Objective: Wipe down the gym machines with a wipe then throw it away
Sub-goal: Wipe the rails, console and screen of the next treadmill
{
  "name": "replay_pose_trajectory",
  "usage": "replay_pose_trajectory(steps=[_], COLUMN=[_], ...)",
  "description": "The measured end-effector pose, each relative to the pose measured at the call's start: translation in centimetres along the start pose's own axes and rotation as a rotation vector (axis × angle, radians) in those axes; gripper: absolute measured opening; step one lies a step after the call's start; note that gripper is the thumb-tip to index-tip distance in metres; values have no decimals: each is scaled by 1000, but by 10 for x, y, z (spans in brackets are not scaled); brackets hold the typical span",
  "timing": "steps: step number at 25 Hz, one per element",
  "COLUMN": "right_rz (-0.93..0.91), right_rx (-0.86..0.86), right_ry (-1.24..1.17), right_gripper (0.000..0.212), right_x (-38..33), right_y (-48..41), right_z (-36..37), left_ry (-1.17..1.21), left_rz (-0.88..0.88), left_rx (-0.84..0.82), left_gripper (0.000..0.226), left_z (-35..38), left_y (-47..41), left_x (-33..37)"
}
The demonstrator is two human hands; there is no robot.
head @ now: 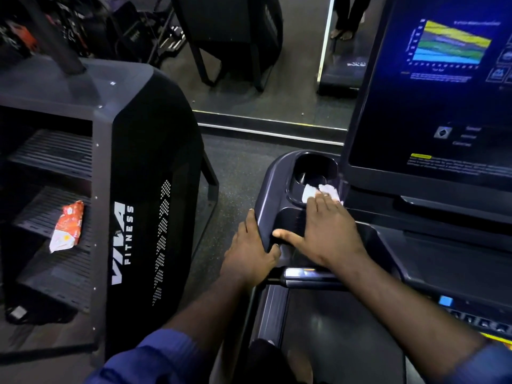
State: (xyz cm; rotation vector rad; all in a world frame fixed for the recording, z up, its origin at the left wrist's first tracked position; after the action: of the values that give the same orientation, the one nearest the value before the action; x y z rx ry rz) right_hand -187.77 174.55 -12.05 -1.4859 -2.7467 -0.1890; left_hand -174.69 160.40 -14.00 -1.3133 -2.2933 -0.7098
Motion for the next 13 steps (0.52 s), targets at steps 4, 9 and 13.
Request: replay_pose_trajectory(steps=[4, 9, 13], right_rz=[-175, -759, -1106], right_rx=[116, -56, -111], right_ry=[-416, -157, -15], right_gripper=[77, 71, 48], right_x=[14, 26, 36], right_y=[7, -16, -27], right_z=[10, 24, 32], left_ry=[-25, -6, 5], left_rz=[-4, 0, 20], left_rx=[2, 13, 25], left_gripper=[101, 92, 86], left_z=[2, 2, 2], left_y=[2, 1, 2], left_x=[3, 5, 3])
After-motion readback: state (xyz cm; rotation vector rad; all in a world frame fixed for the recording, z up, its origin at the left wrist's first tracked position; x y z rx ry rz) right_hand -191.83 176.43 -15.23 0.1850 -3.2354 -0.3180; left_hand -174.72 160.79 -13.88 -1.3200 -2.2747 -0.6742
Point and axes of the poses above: each hand's wrist, its own y-axis away from the middle knuckle, its own z-axis out of the palm, x = y × z, the point moved 2 cm from there along -y, towards the middle knuckle, and after that the axes turned 9 degrees about z, right-handed, at the moved point
